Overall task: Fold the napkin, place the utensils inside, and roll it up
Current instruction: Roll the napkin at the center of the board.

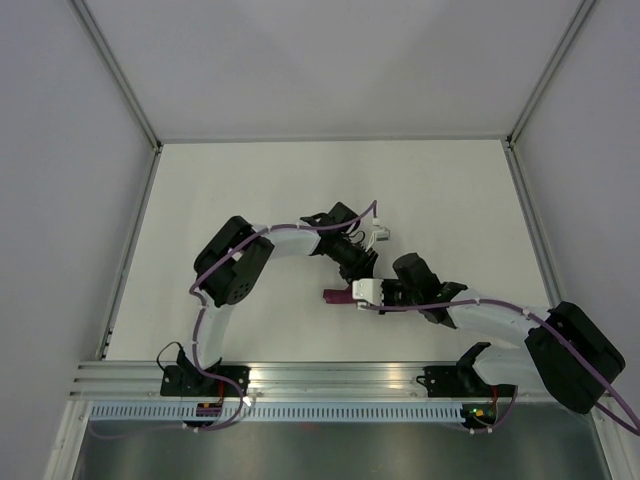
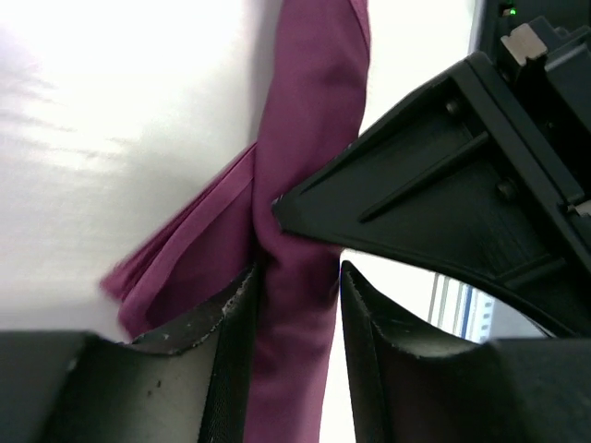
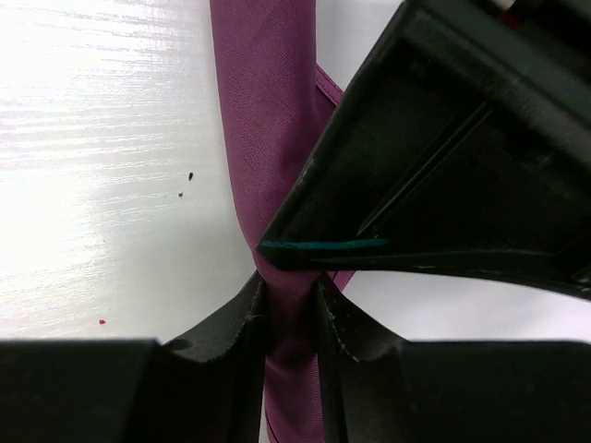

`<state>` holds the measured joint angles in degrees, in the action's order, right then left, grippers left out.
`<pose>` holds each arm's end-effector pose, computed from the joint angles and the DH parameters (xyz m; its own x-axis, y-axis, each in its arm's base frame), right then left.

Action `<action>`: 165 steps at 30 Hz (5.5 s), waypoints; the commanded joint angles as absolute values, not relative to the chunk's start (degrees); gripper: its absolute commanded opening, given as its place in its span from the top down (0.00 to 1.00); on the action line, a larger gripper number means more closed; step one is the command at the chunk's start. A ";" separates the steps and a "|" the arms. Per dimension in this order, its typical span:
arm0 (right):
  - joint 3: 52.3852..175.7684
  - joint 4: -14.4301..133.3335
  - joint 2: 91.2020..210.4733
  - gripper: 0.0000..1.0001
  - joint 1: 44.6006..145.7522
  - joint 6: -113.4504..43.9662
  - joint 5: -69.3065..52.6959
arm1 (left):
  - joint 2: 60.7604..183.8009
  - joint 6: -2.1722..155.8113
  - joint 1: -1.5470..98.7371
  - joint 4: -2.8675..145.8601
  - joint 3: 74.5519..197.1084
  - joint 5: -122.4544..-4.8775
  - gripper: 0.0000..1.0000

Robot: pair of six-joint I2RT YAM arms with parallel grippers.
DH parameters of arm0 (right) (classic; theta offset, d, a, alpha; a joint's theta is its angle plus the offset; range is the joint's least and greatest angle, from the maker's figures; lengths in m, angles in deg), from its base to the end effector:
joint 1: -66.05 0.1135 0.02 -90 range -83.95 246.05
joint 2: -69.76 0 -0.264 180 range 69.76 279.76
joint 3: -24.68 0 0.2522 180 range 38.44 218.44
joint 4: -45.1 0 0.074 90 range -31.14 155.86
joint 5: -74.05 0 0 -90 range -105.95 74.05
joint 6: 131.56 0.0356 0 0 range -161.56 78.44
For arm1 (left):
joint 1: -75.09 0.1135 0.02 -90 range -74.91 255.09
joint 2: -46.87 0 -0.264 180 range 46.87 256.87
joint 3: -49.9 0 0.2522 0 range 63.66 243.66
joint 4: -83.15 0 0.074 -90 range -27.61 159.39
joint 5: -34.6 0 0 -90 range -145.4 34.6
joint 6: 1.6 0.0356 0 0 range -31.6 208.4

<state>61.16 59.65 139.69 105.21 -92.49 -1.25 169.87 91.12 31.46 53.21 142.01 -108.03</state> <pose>0.1590 0.1411 0.1419 0.2133 -0.7948 -0.5681 -0.9153 0.0408 -0.4006 0.2894 -0.3150 0.1219 -0.5981 0.6100 -0.5198 0.7284 0.1433 -0.6700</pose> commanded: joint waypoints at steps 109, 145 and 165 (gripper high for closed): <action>93.39 100.78 147.29 0.27 70.09 -93.23 23.87 | 167.72 81.29 24.99 66.32 127.20 -86.95 0.98; 66.66 66.95 142.26 0.30 94.96 -98.16 5.85 | 184.07 88.22 32.64 42.15 147.86 -102.78 0.92; 74.74 81.44 150.17 0.86 96.81 -95.96 3.92 | 167.38 82.16 36.50 54.35 142.24 -89.87 0.55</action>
<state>72.97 73.62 148.41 96.97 -97.41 5.79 170.79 83.78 33.62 51.46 144.41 -103.70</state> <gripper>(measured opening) 0.239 0.444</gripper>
